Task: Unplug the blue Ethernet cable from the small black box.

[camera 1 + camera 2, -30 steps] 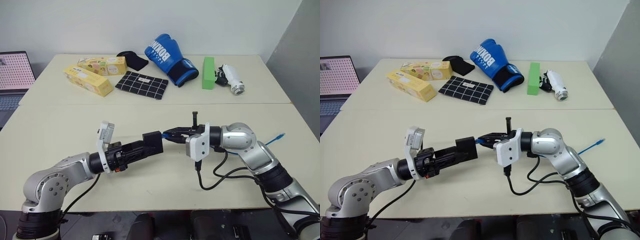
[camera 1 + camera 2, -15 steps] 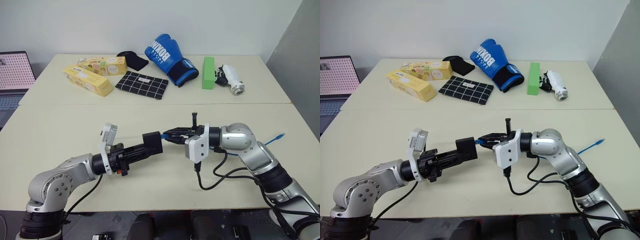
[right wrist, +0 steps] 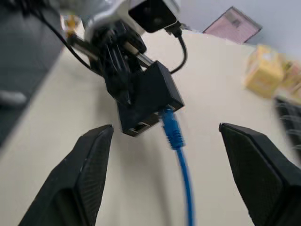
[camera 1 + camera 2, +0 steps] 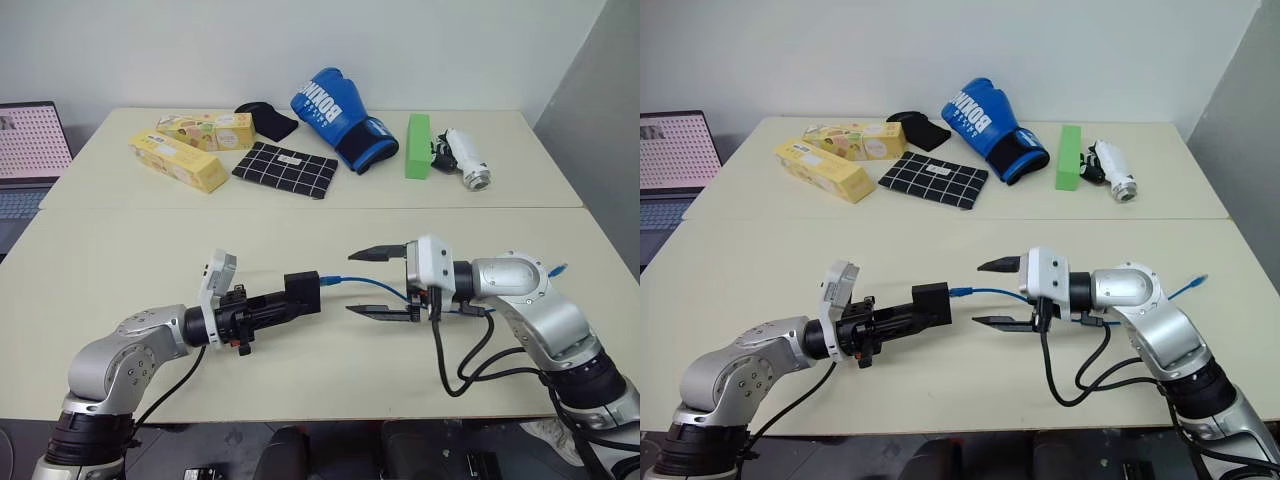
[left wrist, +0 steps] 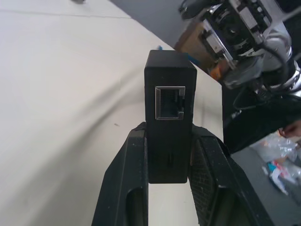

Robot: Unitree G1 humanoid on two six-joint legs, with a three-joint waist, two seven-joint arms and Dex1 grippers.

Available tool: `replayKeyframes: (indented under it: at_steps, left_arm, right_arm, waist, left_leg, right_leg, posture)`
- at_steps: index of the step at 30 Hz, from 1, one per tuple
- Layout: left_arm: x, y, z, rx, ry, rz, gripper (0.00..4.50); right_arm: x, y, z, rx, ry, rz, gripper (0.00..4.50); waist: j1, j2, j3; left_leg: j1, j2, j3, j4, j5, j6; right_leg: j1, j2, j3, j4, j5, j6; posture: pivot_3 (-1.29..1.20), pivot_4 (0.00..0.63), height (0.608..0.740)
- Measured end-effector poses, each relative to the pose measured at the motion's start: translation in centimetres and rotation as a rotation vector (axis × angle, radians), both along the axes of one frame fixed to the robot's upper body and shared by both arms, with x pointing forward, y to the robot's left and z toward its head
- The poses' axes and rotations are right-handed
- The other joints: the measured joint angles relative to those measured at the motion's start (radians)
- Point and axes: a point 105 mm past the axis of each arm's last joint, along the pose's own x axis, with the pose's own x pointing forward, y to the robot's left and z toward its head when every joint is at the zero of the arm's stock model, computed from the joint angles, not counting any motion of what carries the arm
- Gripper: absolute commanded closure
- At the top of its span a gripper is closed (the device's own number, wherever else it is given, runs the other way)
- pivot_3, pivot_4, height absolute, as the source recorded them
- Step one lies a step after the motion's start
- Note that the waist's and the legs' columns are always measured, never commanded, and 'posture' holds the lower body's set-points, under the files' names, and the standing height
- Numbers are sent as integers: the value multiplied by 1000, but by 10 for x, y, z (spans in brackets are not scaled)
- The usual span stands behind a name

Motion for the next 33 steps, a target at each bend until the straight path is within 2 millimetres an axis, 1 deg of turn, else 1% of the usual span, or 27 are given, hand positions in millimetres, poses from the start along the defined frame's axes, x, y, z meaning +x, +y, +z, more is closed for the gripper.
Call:
replayKeyframes:
  at_steps: [2,3,5,8,16,21,23,24,26,29,33]
  left_arm:
    - [1,0,2,-2,-35,-24,3706]
    - [2,0,3,-5,-47,-32,3706]
    - [1,-1,4,-4,-70,-59,3706]
    - [-3,-5,1,5,-84,-111,3706]
    - [-5,-5,0,18,-111,-141,3706]
    - [-5,-4,-2,21,-105,-141,3706]
    - [-5,-4,-2,21,-106,-142,3706]
    - [-5,-4,-2,21,-106,-142,3706]
    - [-5,-4,-2,19,-107,-145,3706]
    - [-5,-5,-3,15,-107,-147,3706]
    - [-6,-5,-3,11,-107,-149,3706]
  right_arm:
    - [-1,1,-2,33,143,-18,817]
    - [-1,2,-3,42,188,-27,817]
    - [-1,6,-5,58,267,-44,817]
    - [0,13,-8,70,339,-61,817]
    - [3,17,-13,73,397,-90,817]
    - [4,21,-9,71,393,-79,817]
    - [4,21,-10,72,396,-78,1185]
    - [4,21,-10,72,397,-78,1262]
    - [4,21,-11,64,394,-76,1673]
    - [2,23,-14,48,393,-67,2550]
    - [3,23,-14,41,380,-74,3453]
  waist:
    - [-1,0,0]
    - [-1,0,0]
    - [-1,0,0]
    - [-1,0,0]
    - [-2,0,0]
    - [-2,0,0]
    - [-2,0,0]
    - [-2,0,0]
    - [-2,0,0]
    - [-2,0,0]
    - [-2,0,0]
  left_leg:
    - [0,0,0,0,0,0]
    - [0,-1,0,0,0,0]
    - [0,-1,1,0,0,0]
    - [-1,-1,1,0,0,0]
    - [-1,-1,1,0,0,0]
    - [-1,-1,1,0,0,0]
    - [-1,-1,1,0,0,0]
    - [-1,-1,1,0,0,0]
    - [-1,-1,1,0,0,0]
    - [-1,-1,1,0,0,0]
    - [-1,-1,1,0,0,0]
  right_leg:
    - [0,0,0,0,0,0]
    - [0,0,0,0,0,0]
    - [-1,1,-1,0,0,0]
    - [-1,1,-1,-1,0,0]
    - [-1,2,-1,-1,0,0]
    - [-1,2,-2,-1,0,0]
    - [-1,2,-2,-1,0,0]
    - [-1,2,-2,-1,0,0]
    - [-1,2,-2,-1,0,0]
    - [-1,2,-2,-1,0,0]
    - [-1,2,-2,-1,0,0]
  posture:
    - [0,150,740]
    - [0,150,740]
    - [0,150,740]
    - [0,150,740]
    - [0,150,740]
    - [0,150,740]
    - [0,150,740]
    - [0,150,740]
    - [0,150,740]
    - [0,150,740]
    - [0,150,740]
